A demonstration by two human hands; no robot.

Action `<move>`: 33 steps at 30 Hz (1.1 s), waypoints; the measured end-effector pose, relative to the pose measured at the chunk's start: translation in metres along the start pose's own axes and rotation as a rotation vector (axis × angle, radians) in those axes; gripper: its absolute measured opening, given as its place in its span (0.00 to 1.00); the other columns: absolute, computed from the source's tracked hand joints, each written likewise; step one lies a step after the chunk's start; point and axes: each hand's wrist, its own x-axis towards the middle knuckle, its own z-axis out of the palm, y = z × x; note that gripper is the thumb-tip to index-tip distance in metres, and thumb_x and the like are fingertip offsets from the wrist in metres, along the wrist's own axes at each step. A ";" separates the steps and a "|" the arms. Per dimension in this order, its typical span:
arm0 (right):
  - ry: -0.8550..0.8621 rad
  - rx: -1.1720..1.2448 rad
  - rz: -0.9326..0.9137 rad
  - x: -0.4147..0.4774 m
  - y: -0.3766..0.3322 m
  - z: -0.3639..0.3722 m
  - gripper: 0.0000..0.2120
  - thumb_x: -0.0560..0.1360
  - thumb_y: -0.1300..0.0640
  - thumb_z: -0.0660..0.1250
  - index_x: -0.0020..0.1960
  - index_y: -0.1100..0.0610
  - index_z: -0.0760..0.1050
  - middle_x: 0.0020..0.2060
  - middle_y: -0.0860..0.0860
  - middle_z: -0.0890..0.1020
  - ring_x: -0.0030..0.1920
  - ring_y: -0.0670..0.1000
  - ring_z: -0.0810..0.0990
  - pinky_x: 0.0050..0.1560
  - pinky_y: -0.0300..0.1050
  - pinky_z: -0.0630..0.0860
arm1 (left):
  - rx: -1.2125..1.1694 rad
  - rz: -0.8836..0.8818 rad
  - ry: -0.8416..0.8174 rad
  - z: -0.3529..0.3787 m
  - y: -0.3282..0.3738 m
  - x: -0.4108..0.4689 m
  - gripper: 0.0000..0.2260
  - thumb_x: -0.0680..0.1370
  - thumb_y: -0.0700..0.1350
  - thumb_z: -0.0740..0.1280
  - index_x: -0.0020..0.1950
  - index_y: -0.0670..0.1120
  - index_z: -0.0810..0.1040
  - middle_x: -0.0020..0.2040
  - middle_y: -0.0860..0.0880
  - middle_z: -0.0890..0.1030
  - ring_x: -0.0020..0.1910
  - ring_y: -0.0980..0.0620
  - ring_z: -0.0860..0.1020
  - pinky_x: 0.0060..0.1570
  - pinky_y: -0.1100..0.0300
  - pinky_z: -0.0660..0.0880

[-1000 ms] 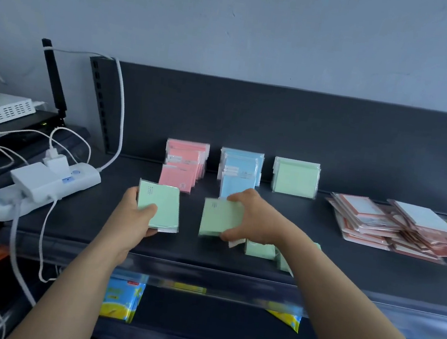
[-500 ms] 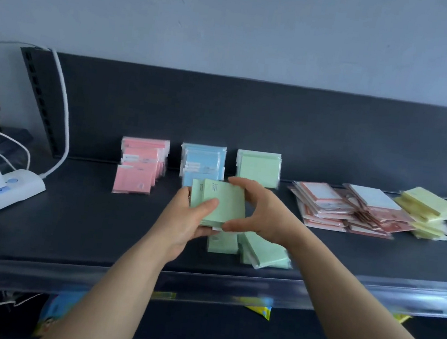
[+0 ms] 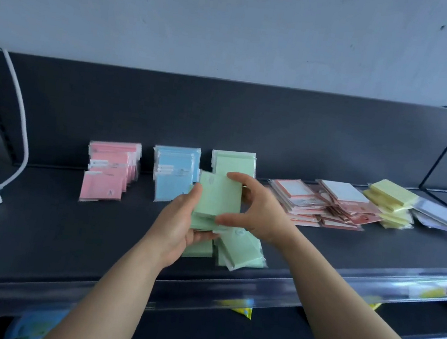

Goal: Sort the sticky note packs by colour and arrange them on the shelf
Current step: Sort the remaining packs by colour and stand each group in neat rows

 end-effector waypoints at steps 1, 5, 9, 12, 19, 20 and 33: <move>-0.028 -0.062 -0.007 0.000 0.002 0.002 0.42 0.61 0.56 0.82 0.69 0.45 0.67 0.59 0.46 0.78 0.59 0.46 0.78 0.56 0.47 0.79 | 0.002 0.009 0.001 0.002 0.000 0.001 0.15 0.82 0.50 0.59 0.62 0.43 0.75 0.55 0.42 0.83 0.51 0.44 0.83 0.45 0.50 0.81; -0.135 -0.207 0.081 -0.004 0.008 -0.010 0.51 0.61 0.44 0.80 0.76 0.44 0.55 0.73 0.40 0.62 0.73 0.42 0.60 0.71 0.44 0.61 | 0.083 0.066 0.143 -0.004 -0.004 0.005 0.11 0.81 0.40 0.63 0.63 0.42 0.72 0.57 0.43 0.81 0.51 0.45 0.82 0.42 0.52 0.81; -0.277 -0.460 0.194 -0.016 0.019 -0.023 0.49 0.62 0.42 0.79 0.76 0.43 0.57 0.74 0.42 0.62 0.72 0.46 0.63 0.72 0.48 0.62 | 0.064 0.135 0.268 -0.017 -0.007 0.006 0.11 0.81 0.40 0.62 0.63 0.43 0.70 0.59 0.45 0.79 0.55 0.46 0.80 0.43 0.52 0.81; -0.356 -0.496 0.211 -0.024 0.025 -0.018 0.49 0.58 0.40 0.80 0.74 0.43 0.60 0.71 0.42 0.67 0.68 0.46 0.68 0.69 0.48 0.68 | 0.080 0.142 0.304 -0.023 -0.013 0.004 0.11 0.81 0.40 0.62 0.63 0.43 0.69 0.59 0.46 0.78 0.55 0.47 0.80 0.42 0.52 0.80; -0.079 -0.497 0.180 -0.035 0.032 -0.030 0.36 0.68 0.48 0.75 0.72 0.52 0.66 0.66 0.47 0.72 0.59 0.46 0.73 0.56 0.37 0.68 | 0.087 0.128 0.324 -0.024 -0.023 -0.001 0.11 0.81 0.40 0.63 0.62 0.43 0.70 0.59 0.46 0.78 0.56 0.47 0.79 0.43 0.52 0.80; -0.041 -0.499 0.200 -0.036 0.034 -0.037 0.33 0.69 0.50 0.74 0.71 0.54 0.67 0.66 0.48 0.73 0.57 0.46 0.74 0.54 0.37 0.69 | 0.088 0.133 0.323 -0.023 -0.023 -0.001 0.10 0.81 0.40 0.63 0.62 0.43 0.70 0.59 0.46 0.78 0.56 0.47 0.79 0.42 0.52 0.80; -0.223 -0.545 0.162 -0.034 0.024 -0.020 0.29 0.72 0.46 0.71 0.71 0.48 0.69 0.71 0.43 0.68 0.68 0.47 0.69 0.65 0.42 0.68 | 0.083 0.151 0.343 -0.022 -0.021 -0.009 0.12 0.81 0.39 0.62 0.64 0.42 0.69 0.58 0.46 0.78 0.55 0.48 0.80 0.41 0.53 0.80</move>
